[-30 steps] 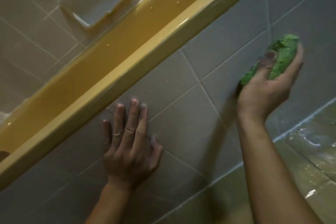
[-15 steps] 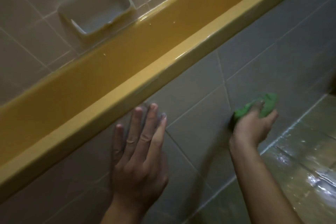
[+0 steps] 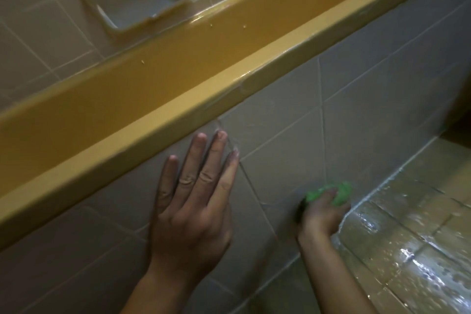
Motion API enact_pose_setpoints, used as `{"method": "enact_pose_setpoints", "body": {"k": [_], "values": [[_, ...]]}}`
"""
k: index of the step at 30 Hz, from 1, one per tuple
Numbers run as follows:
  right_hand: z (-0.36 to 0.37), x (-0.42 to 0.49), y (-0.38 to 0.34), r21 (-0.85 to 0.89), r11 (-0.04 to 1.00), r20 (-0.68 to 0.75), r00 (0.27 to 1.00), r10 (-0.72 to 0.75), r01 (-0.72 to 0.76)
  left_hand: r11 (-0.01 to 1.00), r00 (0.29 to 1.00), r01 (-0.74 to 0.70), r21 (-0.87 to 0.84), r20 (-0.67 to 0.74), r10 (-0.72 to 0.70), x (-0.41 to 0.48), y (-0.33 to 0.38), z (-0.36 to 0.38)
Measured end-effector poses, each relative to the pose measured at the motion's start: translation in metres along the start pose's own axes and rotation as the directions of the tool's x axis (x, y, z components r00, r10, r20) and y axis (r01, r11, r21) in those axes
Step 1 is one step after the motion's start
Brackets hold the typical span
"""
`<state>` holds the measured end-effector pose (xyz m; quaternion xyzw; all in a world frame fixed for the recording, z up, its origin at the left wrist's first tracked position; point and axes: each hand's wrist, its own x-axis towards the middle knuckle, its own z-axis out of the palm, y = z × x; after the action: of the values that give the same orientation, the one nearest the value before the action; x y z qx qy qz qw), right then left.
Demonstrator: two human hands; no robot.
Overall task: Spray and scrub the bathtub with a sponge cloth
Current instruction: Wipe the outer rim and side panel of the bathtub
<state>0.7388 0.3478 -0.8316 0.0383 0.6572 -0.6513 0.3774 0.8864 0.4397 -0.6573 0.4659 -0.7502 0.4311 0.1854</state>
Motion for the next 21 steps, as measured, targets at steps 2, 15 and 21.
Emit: {"method": "enact_pose_setpoints", "body": {"k": [2, 15, 21], "values": [[0.004, -0.034, -0.022, 0.011, 0.961, 0.035, 0.960, -0.277, 0.276, 1.000, 1.000, 0.003, 0.005, 0.004, -0.003, 0.000, 0.001, 0.000], [-0.009, 0.071, 0.025, -0.127, 0.987, 0.090, 0.990, 0.109, -0.097, 0.999, 0.999, -0.010, -0.036, 0.045, 0.012, 0.012, 0.017, 0.008], [-0.009, -0.010, 0.018, -0.051, 0.947, 0.156, 0.939, -0.305, 0.316, 0.999, 0.998, -0.010, -0.041, 0.057, 0.013, 0.015, 0.025, 0.013]]}}
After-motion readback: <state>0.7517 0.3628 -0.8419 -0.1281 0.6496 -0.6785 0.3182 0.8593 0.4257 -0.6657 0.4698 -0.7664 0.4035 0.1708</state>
